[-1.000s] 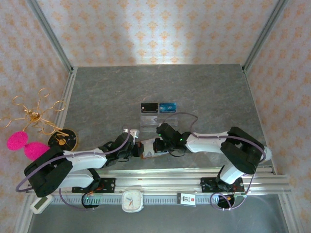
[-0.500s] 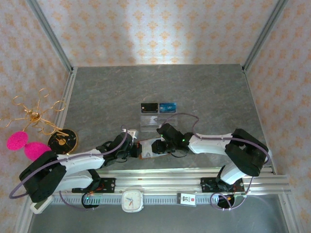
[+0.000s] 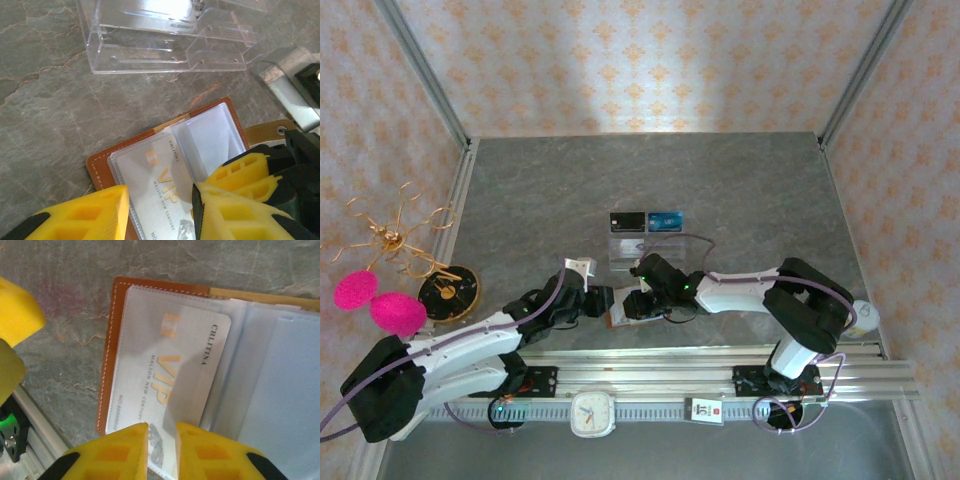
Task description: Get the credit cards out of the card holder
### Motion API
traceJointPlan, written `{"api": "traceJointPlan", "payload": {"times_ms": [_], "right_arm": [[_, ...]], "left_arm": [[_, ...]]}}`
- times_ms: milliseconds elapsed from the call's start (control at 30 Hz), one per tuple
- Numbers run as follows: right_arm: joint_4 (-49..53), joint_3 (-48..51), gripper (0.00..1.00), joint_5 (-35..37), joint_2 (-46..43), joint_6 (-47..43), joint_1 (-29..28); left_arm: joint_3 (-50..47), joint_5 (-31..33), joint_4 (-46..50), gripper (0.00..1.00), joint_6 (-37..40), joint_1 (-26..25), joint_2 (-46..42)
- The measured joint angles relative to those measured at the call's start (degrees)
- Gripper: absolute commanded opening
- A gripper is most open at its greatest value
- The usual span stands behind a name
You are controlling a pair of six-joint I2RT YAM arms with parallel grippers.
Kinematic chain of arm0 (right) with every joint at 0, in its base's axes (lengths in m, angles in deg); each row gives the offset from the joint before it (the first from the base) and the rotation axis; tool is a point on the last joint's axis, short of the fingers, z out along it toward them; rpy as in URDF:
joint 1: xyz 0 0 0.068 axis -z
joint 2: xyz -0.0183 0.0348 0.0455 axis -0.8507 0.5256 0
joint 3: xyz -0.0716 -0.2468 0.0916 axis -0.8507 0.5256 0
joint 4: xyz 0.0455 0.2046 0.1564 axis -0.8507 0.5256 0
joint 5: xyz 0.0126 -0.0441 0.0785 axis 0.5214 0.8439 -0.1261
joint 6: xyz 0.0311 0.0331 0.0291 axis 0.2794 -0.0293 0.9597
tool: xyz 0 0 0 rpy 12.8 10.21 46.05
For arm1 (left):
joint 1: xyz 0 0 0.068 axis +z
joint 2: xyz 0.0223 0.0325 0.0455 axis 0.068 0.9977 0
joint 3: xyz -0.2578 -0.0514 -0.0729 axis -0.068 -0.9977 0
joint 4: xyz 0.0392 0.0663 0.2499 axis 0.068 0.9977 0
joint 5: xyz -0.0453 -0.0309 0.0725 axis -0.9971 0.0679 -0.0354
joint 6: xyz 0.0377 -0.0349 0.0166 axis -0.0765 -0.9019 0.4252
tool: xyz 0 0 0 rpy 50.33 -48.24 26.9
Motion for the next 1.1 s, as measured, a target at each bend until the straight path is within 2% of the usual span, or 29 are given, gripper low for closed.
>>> {"api": "traceJointPlan", "payload": {"times_ms": [267, 400, 500, 633, 867, 1100], "right_arm": [[3.61, -1.79, 0.2, 5.95, 0.37, 0.07, -1.55], [5.35, -2.4, 0.25, 10.1, 0.2, 0.63, -3.02], [6.56, -2.45, 0.26, 12.76, -0.76, 1.2, -3.61], [8.13, -2.45, 0.24, 14.99, -3.04, 1.11, -3.63], [8.35, -2.43, 0.2, 11.82, -5.18, -0.39, -0.2], [6.14, -1.14, 0.2, 6.05, -5.01, -0.79, 1.9]], "left_arm": [[0.0, 0.17, 0.46, 0.39, 0.0, 0.0, -0.24], [0.0, 0.52, 0.81, 0.38, 0.0, 0.0, -0.24], [0.0, 0.57, 0.81, 0.34, 0.04, 0.0, -0.24], [0.35, -0.52, -0.2, 0.25, 0.04, -0.09, 1.7], [3.5, -1.95, -4.26, 0.02, 0.48, -3.78, 11.98], [4.07, -1.77, -5.25, 0.0, 0.61, -4.09, 16.06]]}}
